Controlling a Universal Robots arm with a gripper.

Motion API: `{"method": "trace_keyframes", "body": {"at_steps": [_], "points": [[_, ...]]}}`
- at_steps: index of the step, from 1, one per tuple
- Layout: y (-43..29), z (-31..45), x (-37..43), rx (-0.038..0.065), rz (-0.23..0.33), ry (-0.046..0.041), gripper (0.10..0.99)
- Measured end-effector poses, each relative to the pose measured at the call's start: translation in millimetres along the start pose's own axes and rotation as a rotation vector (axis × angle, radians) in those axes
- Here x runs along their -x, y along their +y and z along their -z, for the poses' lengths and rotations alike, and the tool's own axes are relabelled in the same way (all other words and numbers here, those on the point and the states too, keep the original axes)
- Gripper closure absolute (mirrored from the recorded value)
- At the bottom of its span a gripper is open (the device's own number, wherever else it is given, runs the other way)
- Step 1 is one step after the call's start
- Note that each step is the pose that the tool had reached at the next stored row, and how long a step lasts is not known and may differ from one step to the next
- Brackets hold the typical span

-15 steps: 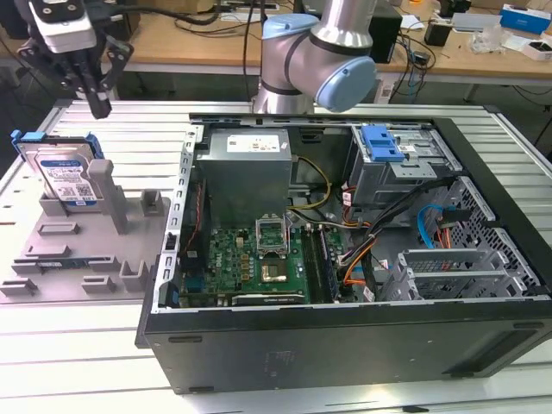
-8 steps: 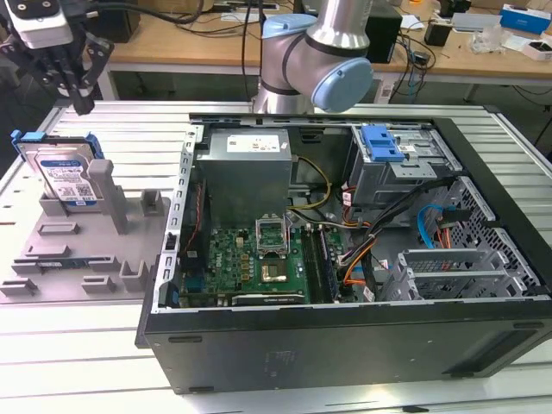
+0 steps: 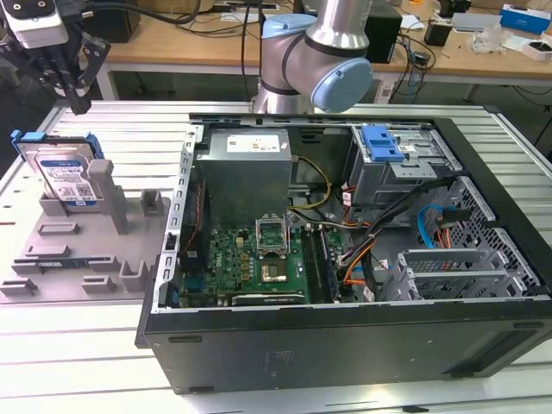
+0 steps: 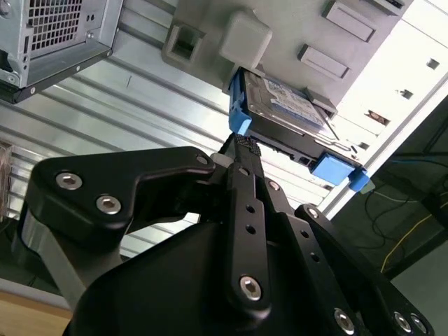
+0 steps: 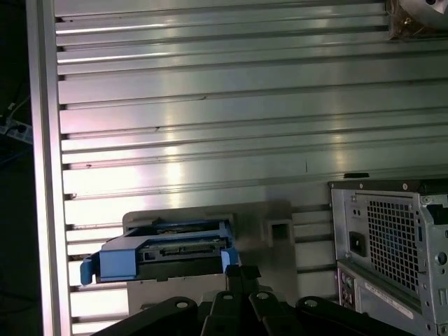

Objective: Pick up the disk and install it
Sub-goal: 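Reach for the disk, then pick up the disk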

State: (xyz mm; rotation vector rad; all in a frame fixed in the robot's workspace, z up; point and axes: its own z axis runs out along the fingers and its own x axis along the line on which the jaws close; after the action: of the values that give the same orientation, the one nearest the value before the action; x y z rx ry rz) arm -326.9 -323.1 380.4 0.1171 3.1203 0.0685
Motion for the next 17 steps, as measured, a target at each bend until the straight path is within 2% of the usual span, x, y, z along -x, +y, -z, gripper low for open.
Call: {"method": "trace_keyframes", "body": {"at_steps": [15,16,17], "points": [[0.0,0.0,0.0,0.0,0.001,0.001,0.98],[0.0,0.0,0.0,0.0,0.006,0.0012,0.98],[0.0,-0.1,0.0,0.001,0.041,0.0027,0.98]]}}
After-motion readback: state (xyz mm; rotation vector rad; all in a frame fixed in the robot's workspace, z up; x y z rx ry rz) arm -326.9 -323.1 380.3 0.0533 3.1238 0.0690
